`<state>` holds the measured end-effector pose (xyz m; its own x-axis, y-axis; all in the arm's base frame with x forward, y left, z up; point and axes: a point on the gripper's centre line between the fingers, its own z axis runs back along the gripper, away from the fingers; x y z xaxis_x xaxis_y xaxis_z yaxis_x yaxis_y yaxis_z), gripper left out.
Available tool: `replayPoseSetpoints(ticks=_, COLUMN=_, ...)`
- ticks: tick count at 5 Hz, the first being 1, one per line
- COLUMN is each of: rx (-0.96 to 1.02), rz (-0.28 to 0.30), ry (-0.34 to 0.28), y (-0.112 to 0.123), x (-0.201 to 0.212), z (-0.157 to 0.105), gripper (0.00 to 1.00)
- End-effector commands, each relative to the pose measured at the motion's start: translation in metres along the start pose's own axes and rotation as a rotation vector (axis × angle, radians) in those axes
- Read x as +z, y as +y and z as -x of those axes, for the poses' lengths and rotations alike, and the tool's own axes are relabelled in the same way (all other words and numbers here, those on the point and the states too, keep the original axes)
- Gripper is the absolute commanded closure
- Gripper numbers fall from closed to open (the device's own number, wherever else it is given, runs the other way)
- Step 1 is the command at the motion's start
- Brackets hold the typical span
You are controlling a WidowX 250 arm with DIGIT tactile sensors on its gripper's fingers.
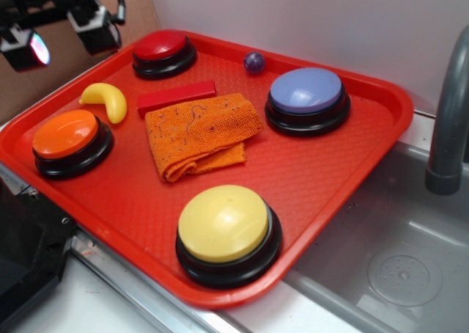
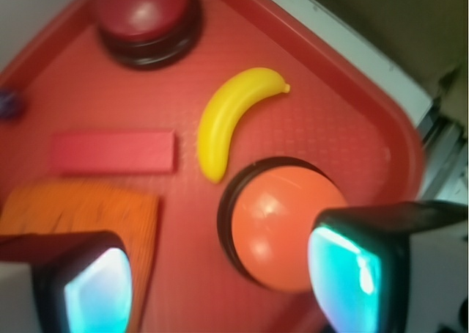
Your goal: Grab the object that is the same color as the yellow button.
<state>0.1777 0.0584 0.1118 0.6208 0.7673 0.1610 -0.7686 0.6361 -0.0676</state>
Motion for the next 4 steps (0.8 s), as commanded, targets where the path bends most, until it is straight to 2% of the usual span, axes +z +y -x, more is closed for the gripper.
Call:
replayPoseSetpoints(ticks=1, rx=0.215, rz=-0.049, ry=-0.082, y=0.004, x=-0.037, z=-0.044, gripper=0.00)
replayPoseSetpoints(ticks=2, rx=0.290, rz=-0.065, ry=-0.084, y=0.006, x=-0.055, z=-0.059, gripper=0.00)
replayPoseSetpoints(ticks=3, rx=0.339, rz=-0.042, ry=-0.057, y=0.010, x=-0.073, z=-0.070, gripper=0.00)
replayPoseSetpoints(ticks=4, rx=0.341, rz=-0.037, ry=-0.044, y=0.014, x=-0.089, z=-0.066, gripper=0.00)
